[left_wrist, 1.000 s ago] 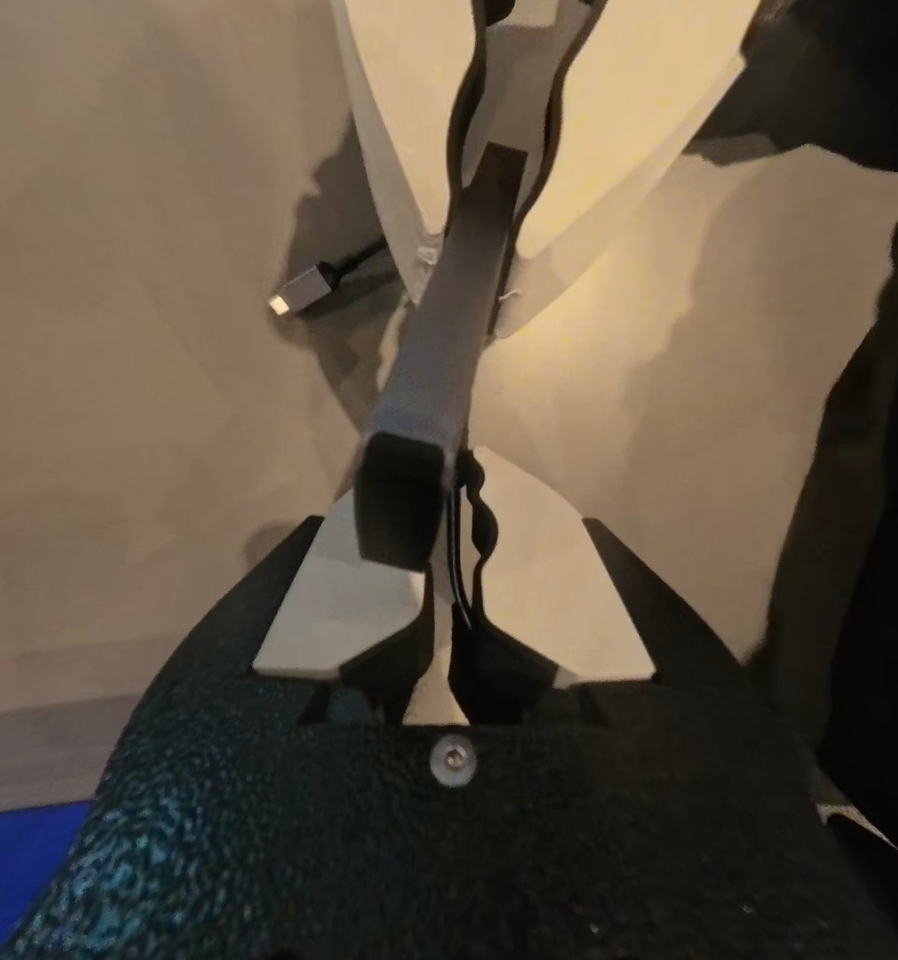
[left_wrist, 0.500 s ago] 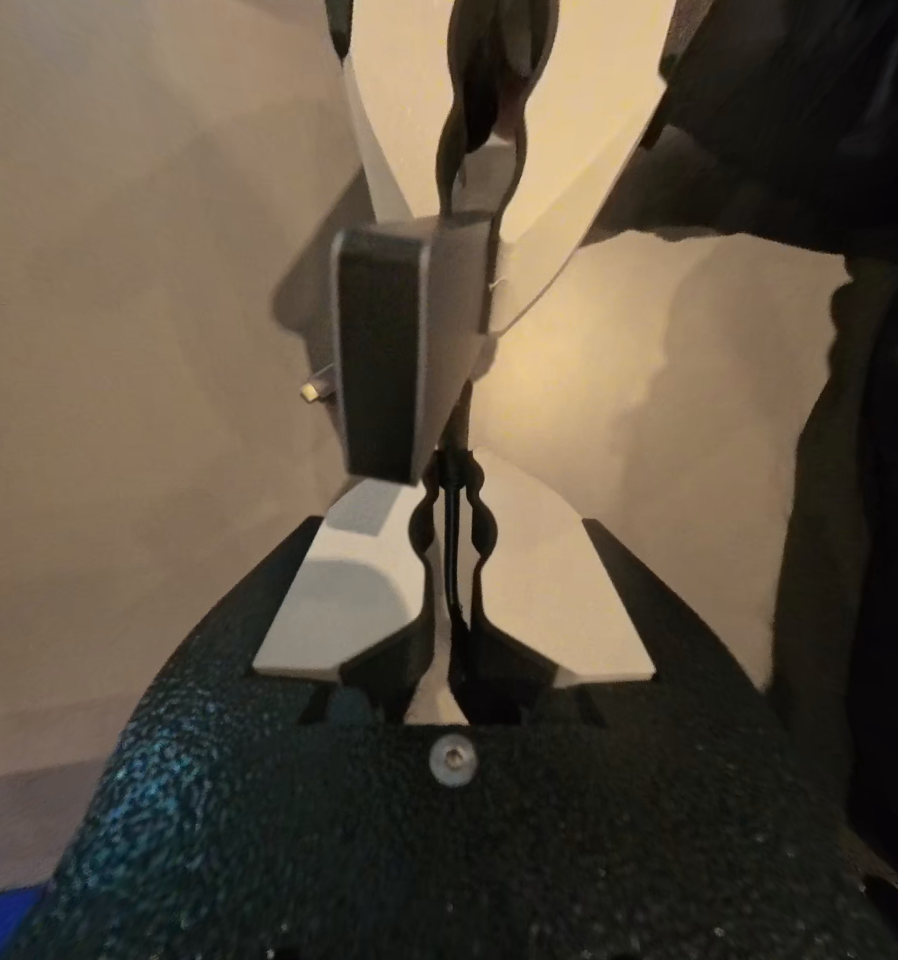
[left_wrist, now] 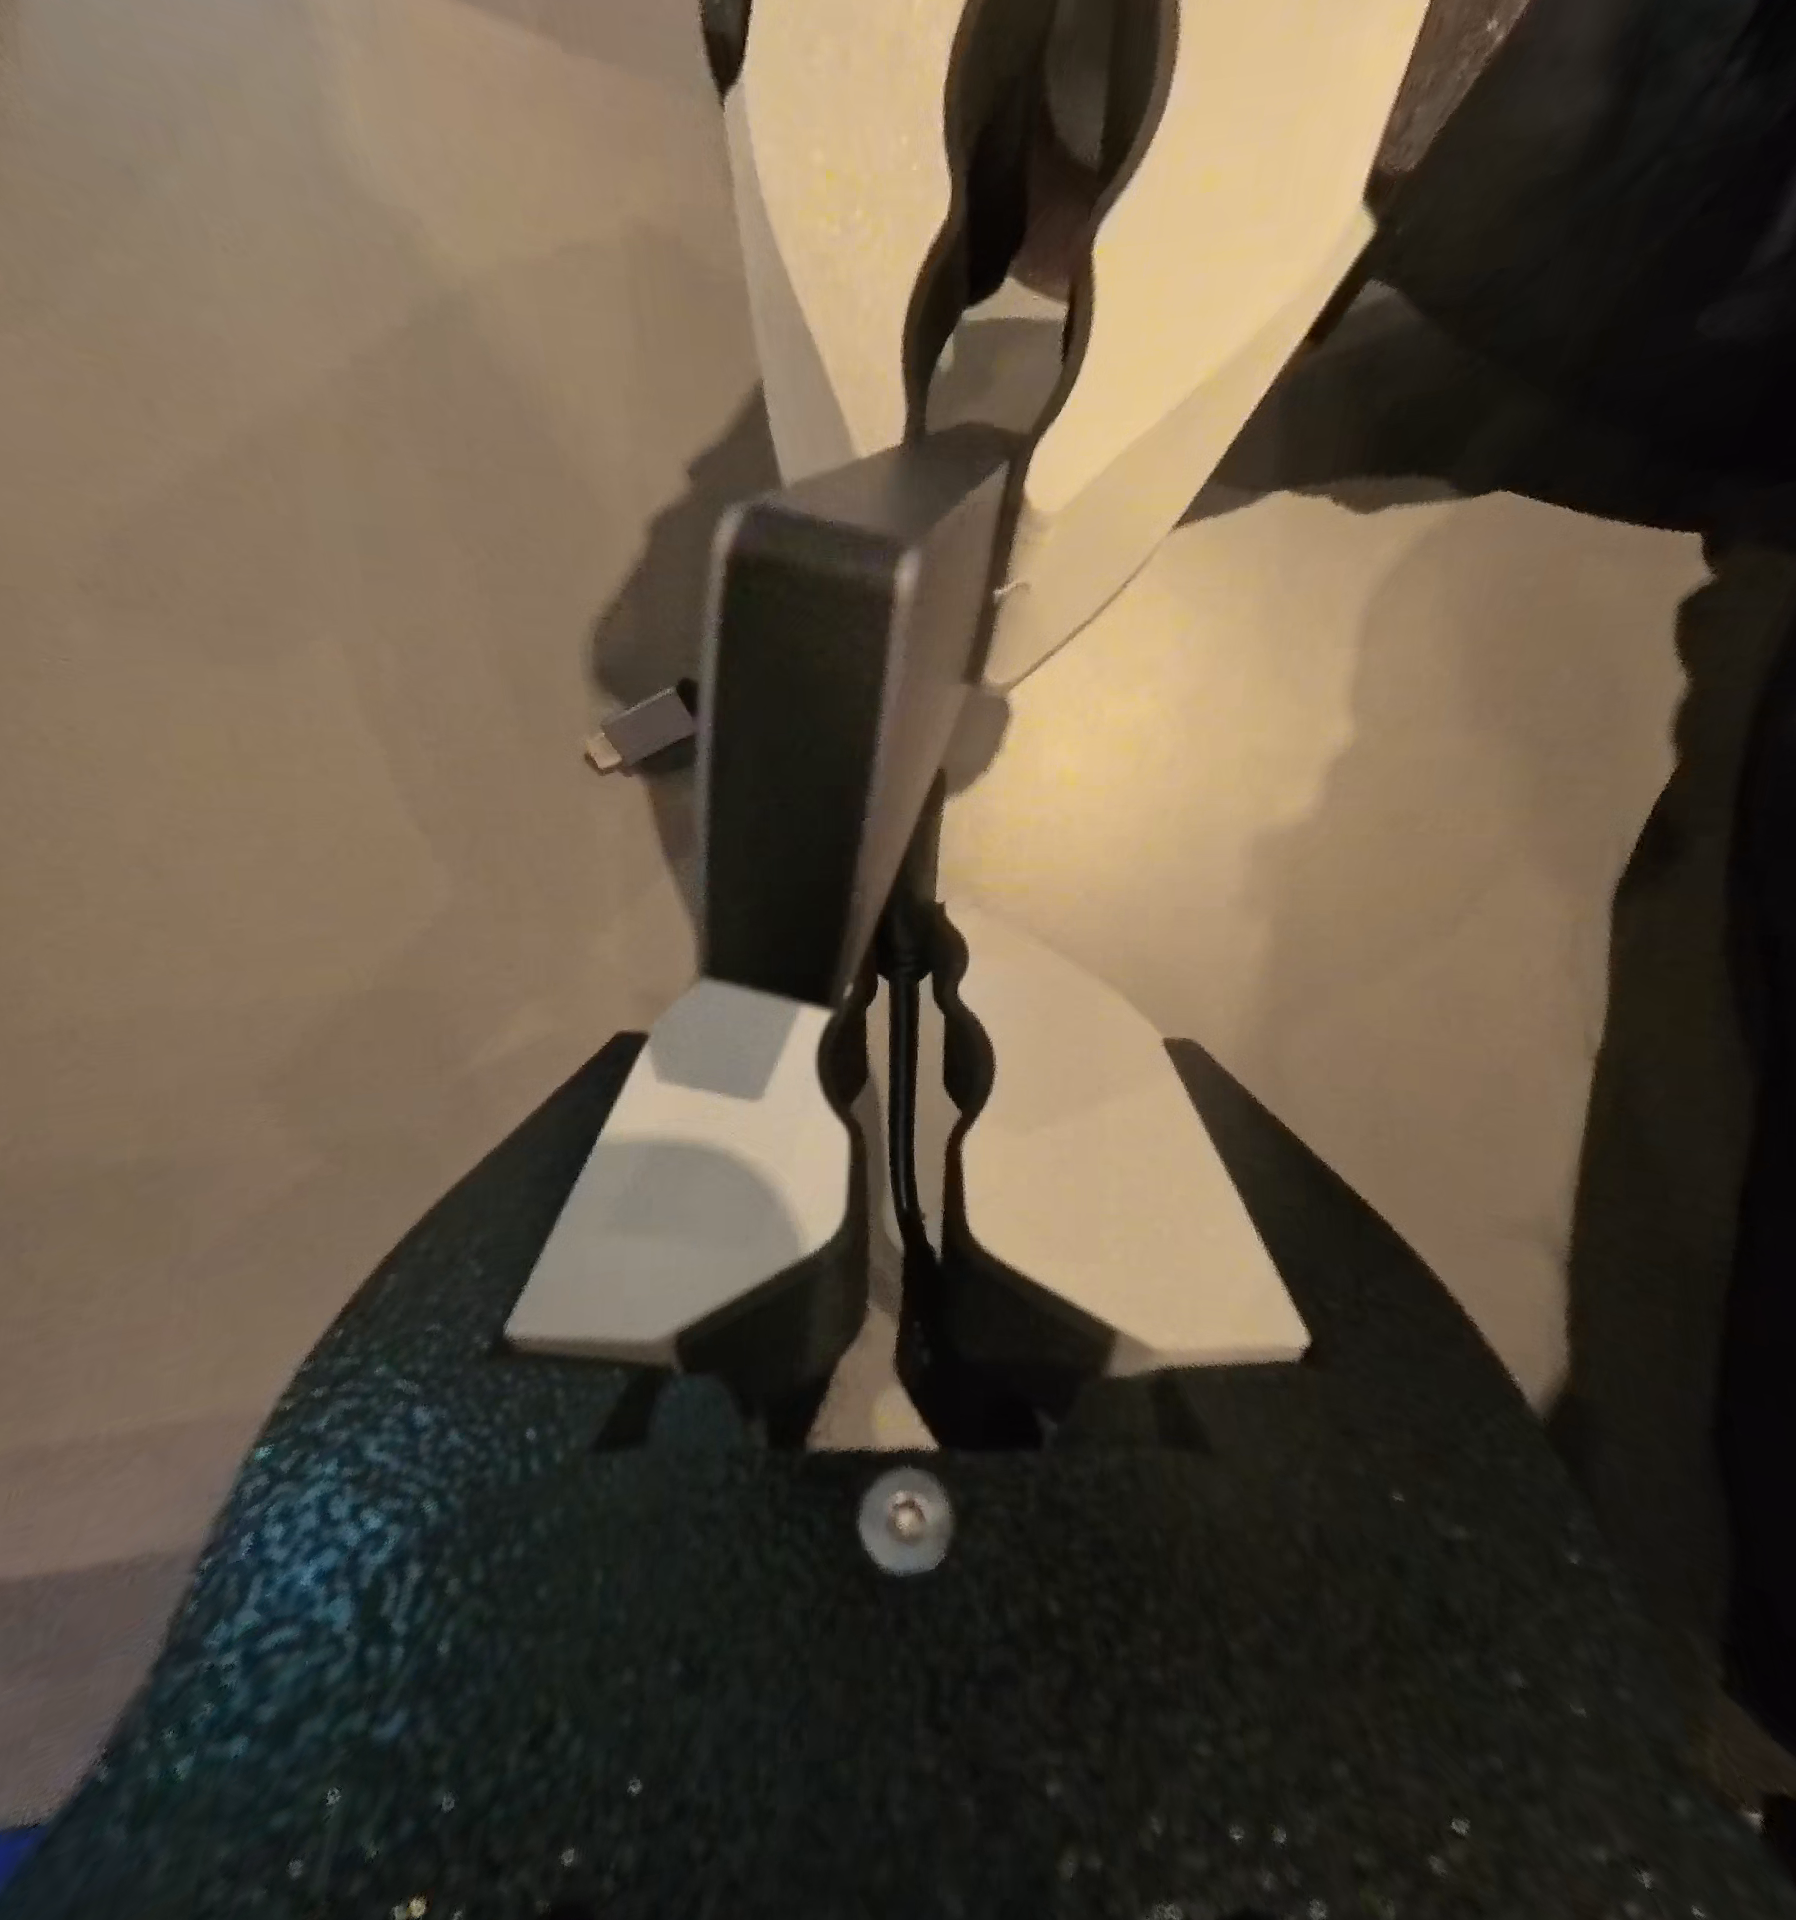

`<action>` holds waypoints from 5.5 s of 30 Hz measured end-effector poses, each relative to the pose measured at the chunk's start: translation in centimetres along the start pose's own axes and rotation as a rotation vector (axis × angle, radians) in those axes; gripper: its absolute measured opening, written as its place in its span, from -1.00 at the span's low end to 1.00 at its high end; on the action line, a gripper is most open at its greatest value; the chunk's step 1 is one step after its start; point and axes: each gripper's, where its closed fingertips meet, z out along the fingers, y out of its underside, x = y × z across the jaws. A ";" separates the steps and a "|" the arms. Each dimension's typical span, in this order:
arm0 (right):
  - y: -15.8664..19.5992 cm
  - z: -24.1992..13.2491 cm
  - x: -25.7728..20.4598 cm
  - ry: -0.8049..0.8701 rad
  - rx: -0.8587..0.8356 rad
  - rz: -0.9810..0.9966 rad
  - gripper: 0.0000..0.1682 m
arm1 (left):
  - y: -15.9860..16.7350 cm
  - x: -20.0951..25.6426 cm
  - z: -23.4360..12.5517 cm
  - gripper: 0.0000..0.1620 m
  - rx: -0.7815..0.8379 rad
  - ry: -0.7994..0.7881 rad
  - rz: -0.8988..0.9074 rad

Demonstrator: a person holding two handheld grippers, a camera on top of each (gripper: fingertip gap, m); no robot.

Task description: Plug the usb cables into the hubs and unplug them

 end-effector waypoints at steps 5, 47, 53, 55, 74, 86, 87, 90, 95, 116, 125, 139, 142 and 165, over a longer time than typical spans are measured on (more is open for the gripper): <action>-0.4 0.3 0.3 -0.036 0.068 0.075 -0.86 | 0.0 0.1 -0.2 -0.89 0.031 0.056 -0.057; -1.0 -0.4 0.5 0.005 0.092 0.016 -0.86 | -3.0 -1.3 -0.3 -0.79 0.189 -0.173 0.127; -3.8 -5.1 1.2 0.183 0.100 -0.056 -0.86 | -6.9 -3.5 -7.5 -0.46 0.546 -0.394 0.088; -5.9 -8.3 1.1 0.279 0.151 -0.079 -0.86 | -7.3 -4.0 -10.5 -0.35 0.635 -0.448 0.073; -19.3 -38.3 -3.7 1.461 -0.064 -0.385 -0.87 | -4.4 -6.7 -10.6 -0.38 0.465 -0.535 0.027; -10.3 -37.4 8.0 1.459 -0.749 -0.344 -0.86 | -3.7 -7.4 -9.5 -0.35 0.449 -0.487 -0.045; -9.4 -37.1 9.0 1.440 -0.762 -0.324 -0.86 | -3.7 -7.4 -9.5 -0.36 0.454 -0.482 -0.051; -7.3 -35.7 11.5 1.381 -0.719 -0.267 -0.86 | -3.7 -7.3 -9.4 -0.37 0.460 -0.471 -0.054; -6.7 -34.2 13.7 1.300 -0.518 -0.116 -0.86 | -3.5 -7.5 -9.3 -0.38 0.451 -0.471 -0.056; 7.3 -39.1 17.1 1.324 -0.435 0.660 -0.86 | -3.1 -7.2 -7.8 -0.41 0.389 -0.446 -0.041; 8.7 -39.5 17.0 1.333 -0.543 0.685 -0.30 | -3.0 -7.2 -7.2 -0.39 0.379 -0.429 -0.048; -5.3 -31.5 9.2 1.385 -0.037 0.003 0.13 | -3.2 -8.3 -8.8 -0.27 0.437 -0.514 -0.069; -5.7 -24.5 6.5 1.195 0.111 -0.073 0.08 | -3.3 -8.9 -9.3 -0.14 0.453 -0.556 -0.073; 1.8 -12.6 5.5 0.889 0.368 0.066 -0.03 | 9.7 -11.1 -19.5 0.08 0.280 -1.360 -0.601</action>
